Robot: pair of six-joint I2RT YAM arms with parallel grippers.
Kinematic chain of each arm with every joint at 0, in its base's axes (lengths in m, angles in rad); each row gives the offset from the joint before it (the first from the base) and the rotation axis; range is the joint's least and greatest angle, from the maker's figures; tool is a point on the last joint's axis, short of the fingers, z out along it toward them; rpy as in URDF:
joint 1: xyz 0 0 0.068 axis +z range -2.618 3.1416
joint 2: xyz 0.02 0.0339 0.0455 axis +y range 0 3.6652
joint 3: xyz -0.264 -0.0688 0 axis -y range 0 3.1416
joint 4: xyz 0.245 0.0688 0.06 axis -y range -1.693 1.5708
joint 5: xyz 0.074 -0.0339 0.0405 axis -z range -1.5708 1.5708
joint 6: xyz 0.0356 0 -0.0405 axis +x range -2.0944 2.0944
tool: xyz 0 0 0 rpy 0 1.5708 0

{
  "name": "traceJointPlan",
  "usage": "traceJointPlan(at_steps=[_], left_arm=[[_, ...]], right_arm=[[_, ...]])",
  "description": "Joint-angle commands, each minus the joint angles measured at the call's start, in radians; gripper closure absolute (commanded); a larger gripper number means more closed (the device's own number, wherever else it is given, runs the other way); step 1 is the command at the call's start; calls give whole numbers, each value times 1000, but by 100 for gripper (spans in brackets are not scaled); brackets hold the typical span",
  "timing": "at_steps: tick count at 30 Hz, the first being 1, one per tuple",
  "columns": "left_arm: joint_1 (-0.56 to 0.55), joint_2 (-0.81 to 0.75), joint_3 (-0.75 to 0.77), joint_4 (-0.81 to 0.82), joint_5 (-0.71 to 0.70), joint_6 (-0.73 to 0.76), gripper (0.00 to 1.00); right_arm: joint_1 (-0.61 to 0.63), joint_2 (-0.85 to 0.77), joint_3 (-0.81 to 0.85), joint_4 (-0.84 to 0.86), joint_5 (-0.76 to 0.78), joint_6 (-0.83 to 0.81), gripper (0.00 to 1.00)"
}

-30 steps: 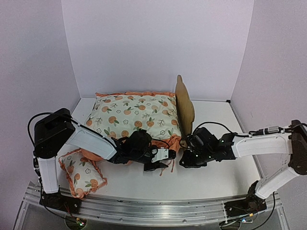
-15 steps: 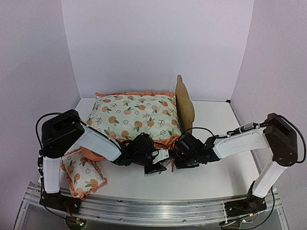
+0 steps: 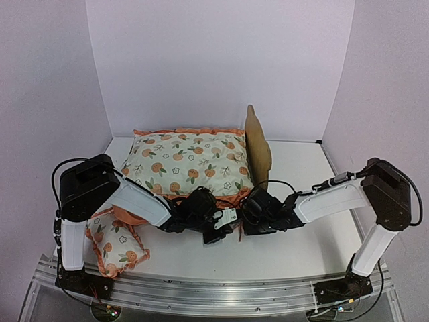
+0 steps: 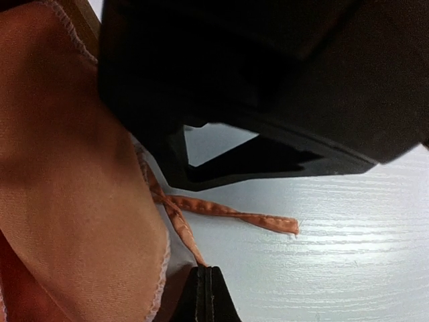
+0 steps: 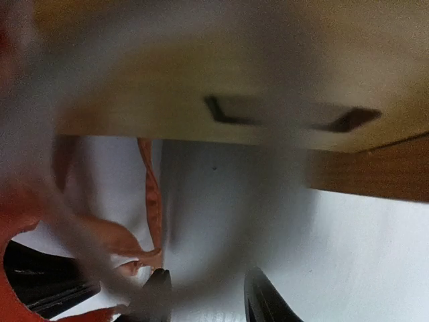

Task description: Set up the pet bed

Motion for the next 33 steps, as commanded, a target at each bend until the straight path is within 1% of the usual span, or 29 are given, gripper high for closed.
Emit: traceJointPlan(at_steps=[1, 4, 7, 10, 15, 18, 20, 21, 24, 25, 26, 29, 33], left_arm=[[10, -7, 32, -80, -87, 11, 100], [32, -55, 53, -131, -93, 5, 100], [52, -106, 77, -166, -79, -6, 100], [63, -123, 96, -176, -72, -27, 100], [66, -127, 106, -182, -72, -22, 100], [67, -121, 99, -177, -71, -8, 100], [68, -120, 94, -172, -70, -4, 100], [67, -120, 90, -164, -65, -2, 100], [67, -114, 75, -128, -43, 0, 100], [67, -111, 72, -117, -34, 2, 100], [67, -108, 70, -106, -23, 4, 100], [67, -98, 64, -59, 0, 19, 100], [67, -85, 57, 5, 40, 40, 100]], right_arm=[[14, -121, -40, 16, -7, -47, 61], [29, -167, -75, 39, -12, -73, 59], [47, -166, -108, 88, -17, -73, 56], [54, -125, -96, 165, -33, -78, 54], [58, -15, -51, 185, -16, -55, 54], [58, 36, -41, 186, 23, -36, 56], [59, 57, -46, 184, 40, -14, 60], [59, 65, -51, 184, 38, -4, 67], [58, 71, -74, 184, 19, 26, 93], [58, 61, -86, 185, 11, 34, 97], [57, 46, -99, 186, 2, 38, 100], [43, -32, -134, 194, -52, 34, 100], [4, -129, -159, 207, -191, 29, 100]])
